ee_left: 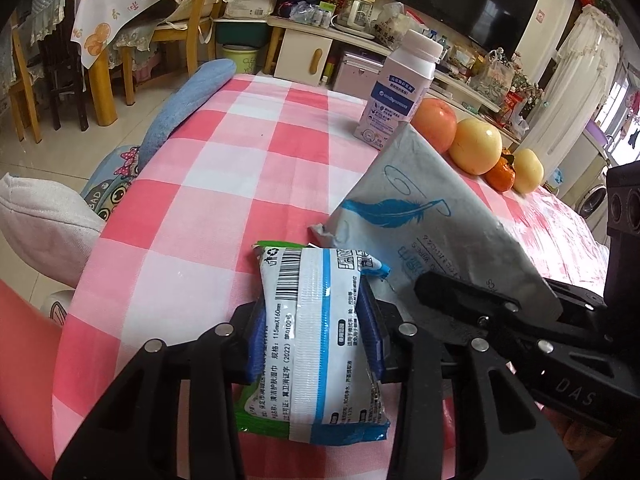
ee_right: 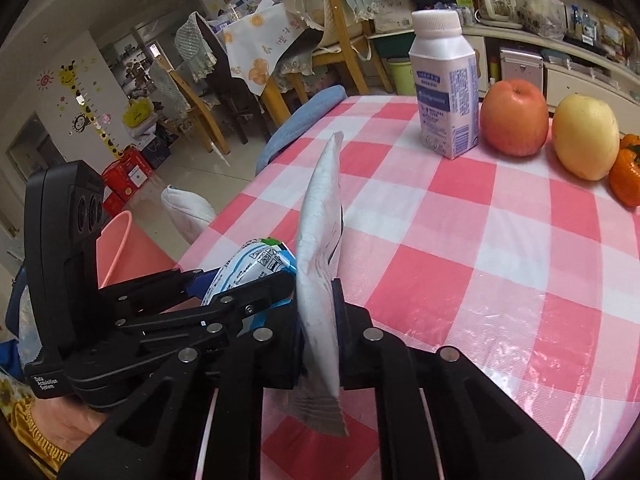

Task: Collect trash
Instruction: 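Carry the blue-green packet and wet-wipes pack to the pink bucket, open both grippers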

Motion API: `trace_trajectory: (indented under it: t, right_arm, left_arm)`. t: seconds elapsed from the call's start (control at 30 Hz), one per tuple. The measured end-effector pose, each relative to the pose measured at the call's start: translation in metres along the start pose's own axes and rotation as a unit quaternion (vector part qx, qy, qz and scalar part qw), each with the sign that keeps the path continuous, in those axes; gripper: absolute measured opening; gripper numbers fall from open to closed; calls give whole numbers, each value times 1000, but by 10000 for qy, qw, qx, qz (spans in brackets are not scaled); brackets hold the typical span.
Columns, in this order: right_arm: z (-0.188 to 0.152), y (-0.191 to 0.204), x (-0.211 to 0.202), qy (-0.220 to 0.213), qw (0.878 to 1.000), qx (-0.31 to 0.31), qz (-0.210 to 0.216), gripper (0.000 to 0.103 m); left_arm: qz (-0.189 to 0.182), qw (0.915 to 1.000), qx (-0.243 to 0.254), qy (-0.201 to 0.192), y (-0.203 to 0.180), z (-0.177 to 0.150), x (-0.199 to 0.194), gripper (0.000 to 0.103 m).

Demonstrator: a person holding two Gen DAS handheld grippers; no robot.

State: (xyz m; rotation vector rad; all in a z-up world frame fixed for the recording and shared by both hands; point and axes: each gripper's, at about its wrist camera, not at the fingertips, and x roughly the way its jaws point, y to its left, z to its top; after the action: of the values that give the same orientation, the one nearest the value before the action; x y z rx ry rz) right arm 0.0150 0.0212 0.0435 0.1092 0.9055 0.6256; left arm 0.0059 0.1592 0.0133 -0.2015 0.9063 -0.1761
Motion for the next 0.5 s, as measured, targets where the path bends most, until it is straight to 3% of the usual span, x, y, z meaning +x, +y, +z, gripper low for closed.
trace_trajectory:
  t: [0.5]
  right_arm:
    - [-10, 18, -37, -486, 9982, -148, -330, 11]
  left_arm:
    - [165, 9984, 184, -500, 0, 1, -42, 38]
